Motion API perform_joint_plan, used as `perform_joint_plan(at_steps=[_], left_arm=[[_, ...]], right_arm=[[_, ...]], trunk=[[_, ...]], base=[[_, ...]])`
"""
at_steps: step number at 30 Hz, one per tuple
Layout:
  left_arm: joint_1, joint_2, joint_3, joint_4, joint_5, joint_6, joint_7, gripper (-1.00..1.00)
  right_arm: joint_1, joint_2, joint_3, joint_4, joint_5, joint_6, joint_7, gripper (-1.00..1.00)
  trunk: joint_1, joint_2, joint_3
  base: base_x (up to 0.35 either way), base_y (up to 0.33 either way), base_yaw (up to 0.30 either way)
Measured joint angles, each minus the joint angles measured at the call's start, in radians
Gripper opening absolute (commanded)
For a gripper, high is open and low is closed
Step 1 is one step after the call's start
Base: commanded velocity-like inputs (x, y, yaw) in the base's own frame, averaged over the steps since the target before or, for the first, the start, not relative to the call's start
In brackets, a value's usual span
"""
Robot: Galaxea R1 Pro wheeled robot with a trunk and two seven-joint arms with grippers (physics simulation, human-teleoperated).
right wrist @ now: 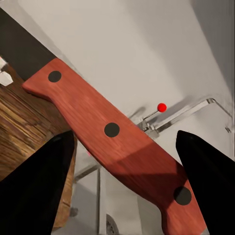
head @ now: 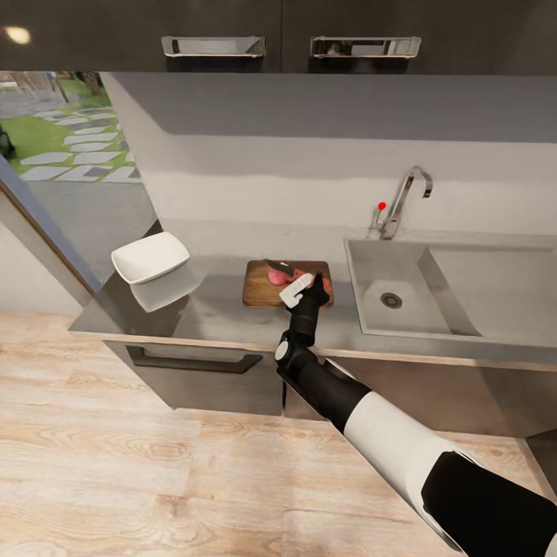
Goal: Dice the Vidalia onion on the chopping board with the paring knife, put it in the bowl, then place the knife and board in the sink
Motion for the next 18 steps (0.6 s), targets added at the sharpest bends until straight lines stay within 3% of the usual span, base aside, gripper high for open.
perform_joint_plan(at_steps=[5, 18], left_arm=[[0.0, 0.001, 0.0, 0.0, 0.0, 0.0, 0.0, 1.0], [0.0, 0.001, 0.0, 0.001, 0.0, 0.0, 0.0, 1.0]], right_arm=[[0.0, 0.0, -0.002, -0.001, 0.0, 0.0, -0.025, -1.0], [0.0, 0.0, 0.0, 0.04, -0.006, -0.006, -0.014, -1.0]], trunk=[[0.0, 0.0, 0.0], [0.0, 0.0, 0.0]], base=[[0.002, 0.001, 0.0], [0.0, 0.0, 0.0]])
